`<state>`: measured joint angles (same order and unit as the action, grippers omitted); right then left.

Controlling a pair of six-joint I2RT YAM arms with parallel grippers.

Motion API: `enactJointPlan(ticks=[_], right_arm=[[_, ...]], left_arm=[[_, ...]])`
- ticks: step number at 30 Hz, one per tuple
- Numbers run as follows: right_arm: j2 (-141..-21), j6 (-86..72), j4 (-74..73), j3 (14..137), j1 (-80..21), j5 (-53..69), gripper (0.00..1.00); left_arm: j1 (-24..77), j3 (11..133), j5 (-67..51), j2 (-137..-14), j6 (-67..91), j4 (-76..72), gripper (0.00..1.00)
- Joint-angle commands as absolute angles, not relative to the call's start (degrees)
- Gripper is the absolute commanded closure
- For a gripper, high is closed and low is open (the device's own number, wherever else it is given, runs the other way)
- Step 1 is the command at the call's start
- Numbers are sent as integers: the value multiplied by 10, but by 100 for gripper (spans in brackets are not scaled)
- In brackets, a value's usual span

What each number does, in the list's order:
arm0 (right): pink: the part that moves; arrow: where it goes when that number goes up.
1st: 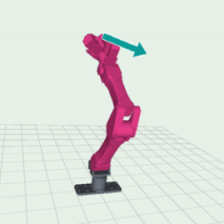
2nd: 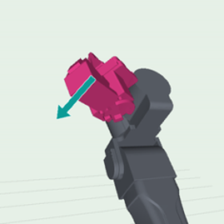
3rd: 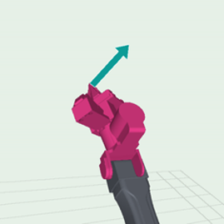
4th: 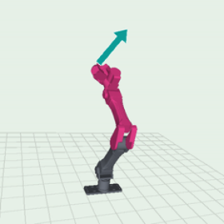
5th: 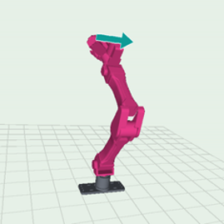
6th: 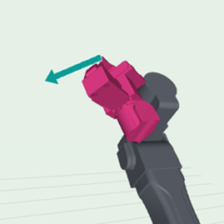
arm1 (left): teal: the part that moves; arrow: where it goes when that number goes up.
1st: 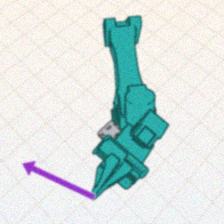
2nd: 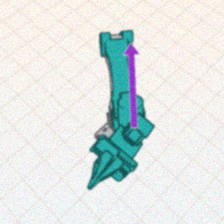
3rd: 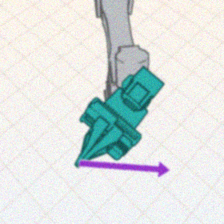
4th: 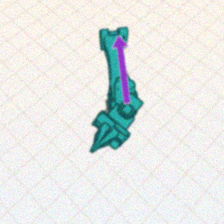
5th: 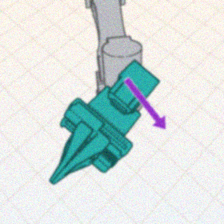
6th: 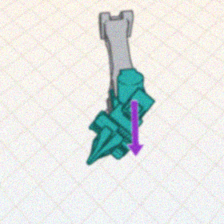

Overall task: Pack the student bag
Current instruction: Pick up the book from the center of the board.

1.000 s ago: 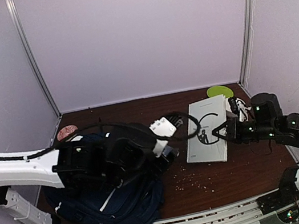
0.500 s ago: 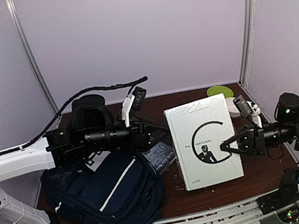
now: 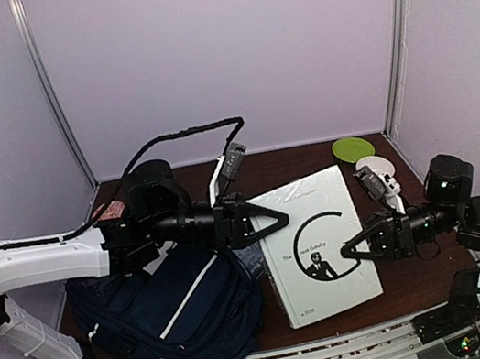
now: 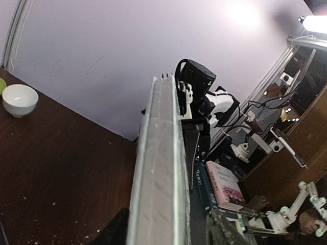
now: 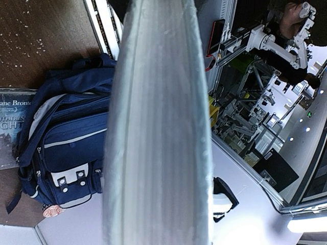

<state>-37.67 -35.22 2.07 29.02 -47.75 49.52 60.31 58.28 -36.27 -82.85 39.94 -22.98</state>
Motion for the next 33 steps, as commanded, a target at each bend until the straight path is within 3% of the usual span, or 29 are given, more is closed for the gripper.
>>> enactJointPlan(ticks=[1, 3, 5, 6, 7, 9, 11, 13, 17, 25, 33], right_arm=[[-392, -350, 122, 337, -498, 528, 100], [-398, -344, 116, 342, -500, 523, 100], [-391, -335, 104, 344, -500, 491, 100], [-386, -333, 97, 345, -500, 471, 96], [-380, -334, 93, 343, -500, 431, 80], [-365, -349, 100, 335, -503, 363, 54], [-346, -386, 157, 310, -504, 324, 37], [-332, -425, 218, 278, -505, 298, 25], [-325, -476, 290, 241, -508, 254, 12], [-359, -521, 368, 213, -532, 219, 9], [-442, -530, 378, 243, -560, 172, 15]], left_arm=[[601, 589, -401, -848, 444, -326, 30], [600, 583, -396, -843, 454, -340, 51], [600, 570, -381, -827, 458, -354, 82], [600, 564, -371, -817, 458, -356, 93], [598, 559, -356, -805, 457, -359, 100], [596, 548, -332, -785, 457, -366, 100], [592, 541, -309, -762, 457, -380, 100], [588, 534, -282, -745, 460, -393, 100], [573, 507, -219, -708, 488, -466, 100], [570, 495, -104, -663, 497, -495, 100], [569, 497, -103, -685, 540, -558, 100]])
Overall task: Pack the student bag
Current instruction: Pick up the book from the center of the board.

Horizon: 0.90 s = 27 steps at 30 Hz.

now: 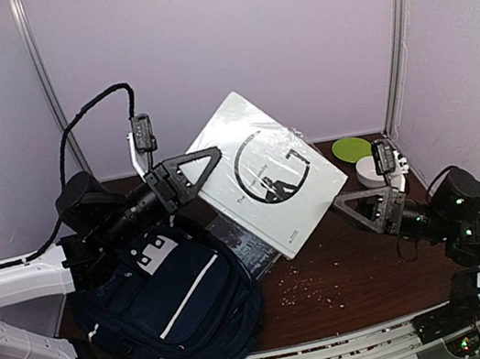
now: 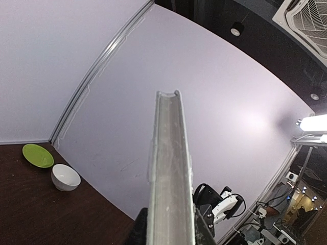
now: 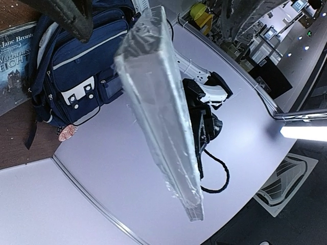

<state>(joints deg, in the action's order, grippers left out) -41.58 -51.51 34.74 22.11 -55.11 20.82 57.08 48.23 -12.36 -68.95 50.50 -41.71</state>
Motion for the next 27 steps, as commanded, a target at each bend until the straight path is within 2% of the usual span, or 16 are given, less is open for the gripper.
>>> enactJointPlan(ticks=[1, 3, 6, 13, 14, 16, 17, 18, 23, 27], right_arm=[[-452, -534, 388, 244, -562, 170, 17], [-477, -544, 412, 250, -564, 174, 27], [-510, -560, 464, 262, -566, 194, 49], [-533, -568, 525, 279, -577, 213, 100], [-526, -566, 518, 276, -577, 210, 100], [-504, -552, 487, 272, -577, 201, 100], [-488, -538, 461, 270, -577, 195, 100], [-469, -523, 431, 270, -577, 186, 100], [-361, -423, 183, 275, -578, 89, 100], [-298, -396, 61, 260, -577, 19, 100]], left_arm=[[569, 502, -102, -687, 546, -550, 100], [570, 502, -108, -699, 561, -566, 100], [569, 490, -115, -715, 583, -601, 100], [570, 469, -58, -683, 550, -464, 100], [570, 468, -57, -676, 541, -436, 79], [570, 469, -39, -651, 516, -332, 23], [570, 469, -20, -633, 505, -256, 9], [570, 467, 4, -613, 493, -181, 3], [611, 466, 155, -535, 453, 169, 2], [683, 531, 234, -597, 443, 379, 3]])
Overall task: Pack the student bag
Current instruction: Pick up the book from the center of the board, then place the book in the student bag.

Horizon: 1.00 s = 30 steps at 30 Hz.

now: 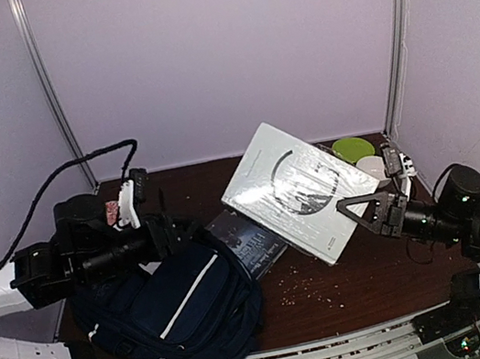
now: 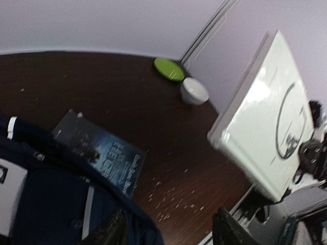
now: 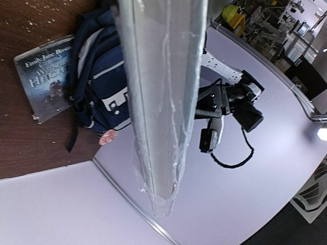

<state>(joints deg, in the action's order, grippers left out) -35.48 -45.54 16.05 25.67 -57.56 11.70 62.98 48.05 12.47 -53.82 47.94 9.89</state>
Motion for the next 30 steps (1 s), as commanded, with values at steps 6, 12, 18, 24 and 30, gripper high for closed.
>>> enactJointPlan(ticks=[6, 12, 18, 24, 30], right_arm=[[-262, -405, 11, 239, -577, 7, 100], [-232, -411, -1, 227, -577, 1, 100], [-238, -407, 1, 227, -577, 2, 100], [-253, -401, -1, 242, -577, 13, 100], [-249, -394, -25, 260, -577, 13, 100]], left_arm=[[741, 670, 253, -820, 430, 545, 9], [771, 732, 293, -910, 424, 639, 2], [777, 719, 287, -937, 431, 649, 2], [777, 715, 309, -1002, 437, 642, 3], [777, 717, 315, -1009, 426, 619, 17]])
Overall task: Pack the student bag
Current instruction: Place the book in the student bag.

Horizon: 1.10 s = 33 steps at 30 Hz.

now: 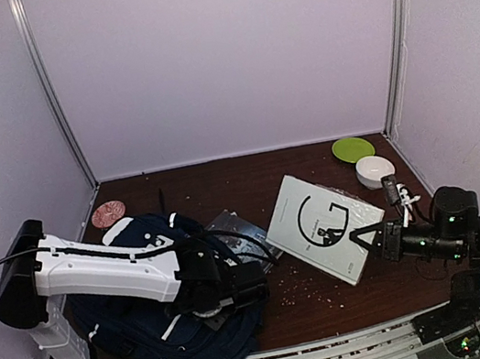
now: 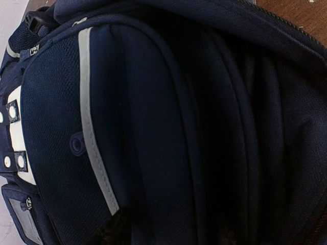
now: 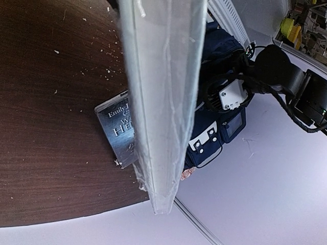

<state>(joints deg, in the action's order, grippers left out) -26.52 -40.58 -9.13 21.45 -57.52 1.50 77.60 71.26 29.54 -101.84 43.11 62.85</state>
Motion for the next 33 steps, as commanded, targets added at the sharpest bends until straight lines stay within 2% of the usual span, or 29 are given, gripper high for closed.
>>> enactJointPlan(ticks=[1, 3, 5, 8, 11, 16, 20, 29, 33], right_arm=[[-247, -394, -26, 261, -577, 14, 100], [-247, -397, -23, 263, -577, 16, 100], [-249, -400, -19, 265, -577, 22, 100], [-259, -407, -30, 274, -577, 18, 100], [-279, -417, -19, 293, -577, 36, 100], [-324, -454, 1, 329, -577, 69, 100], [-380, -534, 83, 317, -577, 127, 100], [-564, -661, 289, 336, -584, 222, 100], [-642, -694, 317, 380, -600, 239, 100]], left_arm=[[777, 719, 320, -1009, 423, 620, 25], [777, 725, 338, -1002, 426, 632, 57], [777, 734, 372, -977, 436, 649, 98], [773, 748, 427, -911, 446, 670, 100], [754, 762, 435, -836, 442, 658, 100], [698, 732, 368, -714, 402, 549, 100], [656, 693, 304, -637, 362, 461, 100], [631, 668, 294, -545, 314, 433, 100], [628, 661, 292, -540, 316, 418, 100]])
